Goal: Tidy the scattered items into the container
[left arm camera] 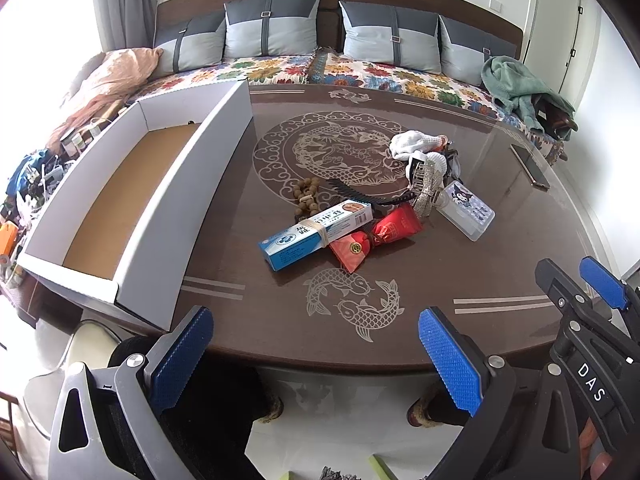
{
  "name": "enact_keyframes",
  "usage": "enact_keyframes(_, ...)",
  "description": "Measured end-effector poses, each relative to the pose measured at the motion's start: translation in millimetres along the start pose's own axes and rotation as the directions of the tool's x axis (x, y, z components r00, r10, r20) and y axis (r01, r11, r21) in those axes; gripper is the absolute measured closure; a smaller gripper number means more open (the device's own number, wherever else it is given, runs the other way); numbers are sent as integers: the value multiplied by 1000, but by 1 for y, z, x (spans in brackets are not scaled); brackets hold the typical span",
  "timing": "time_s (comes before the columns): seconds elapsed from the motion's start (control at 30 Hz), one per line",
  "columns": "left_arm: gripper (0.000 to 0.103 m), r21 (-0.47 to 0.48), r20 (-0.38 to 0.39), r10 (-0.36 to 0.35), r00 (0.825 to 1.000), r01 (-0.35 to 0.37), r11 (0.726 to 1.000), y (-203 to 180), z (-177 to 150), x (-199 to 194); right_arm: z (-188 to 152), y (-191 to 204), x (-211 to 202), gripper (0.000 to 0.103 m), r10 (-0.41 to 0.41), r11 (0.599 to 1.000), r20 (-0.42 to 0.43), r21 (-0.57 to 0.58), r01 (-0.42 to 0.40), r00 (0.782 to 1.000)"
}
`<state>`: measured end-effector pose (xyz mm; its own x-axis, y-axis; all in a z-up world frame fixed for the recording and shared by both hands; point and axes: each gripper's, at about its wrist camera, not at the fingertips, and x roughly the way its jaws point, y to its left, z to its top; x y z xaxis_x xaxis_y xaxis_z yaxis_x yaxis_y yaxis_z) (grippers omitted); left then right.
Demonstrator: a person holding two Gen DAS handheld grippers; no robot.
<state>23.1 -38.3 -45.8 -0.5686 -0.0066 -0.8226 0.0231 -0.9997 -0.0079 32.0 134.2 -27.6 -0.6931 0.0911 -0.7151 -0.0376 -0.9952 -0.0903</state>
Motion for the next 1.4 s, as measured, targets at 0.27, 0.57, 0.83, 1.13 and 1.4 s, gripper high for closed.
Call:
enact_keyframes(0.27,0,2,-27,0,1000,0,1000,-1,-4,5,-1,-2,0,41,-9,1000,-7,6,9,1000)
enact_keyframes(0.57,0,9,-42,1,999,-1,1000,-4,-5,7,-1,-2,0,41,-11,1000,-11,2,11,1000)
enact_keyframes(0.83,0,7,-49,5,999,-5,1000,-2,-9,10,-2,-1,1,41,-16,1000,-17,0,16,1000)
enact_keyframes(1.13,0,5,-77,15,997,-15,1000,1,-13,24,-5,0,11,41,-30,1000,-50,-11,29,998)
enact_keyframes(1.4,0,-11,-79,27,997,-28,1000,9,-17,37,-8,-15,15,41,31,997,-10,76,-30,999)
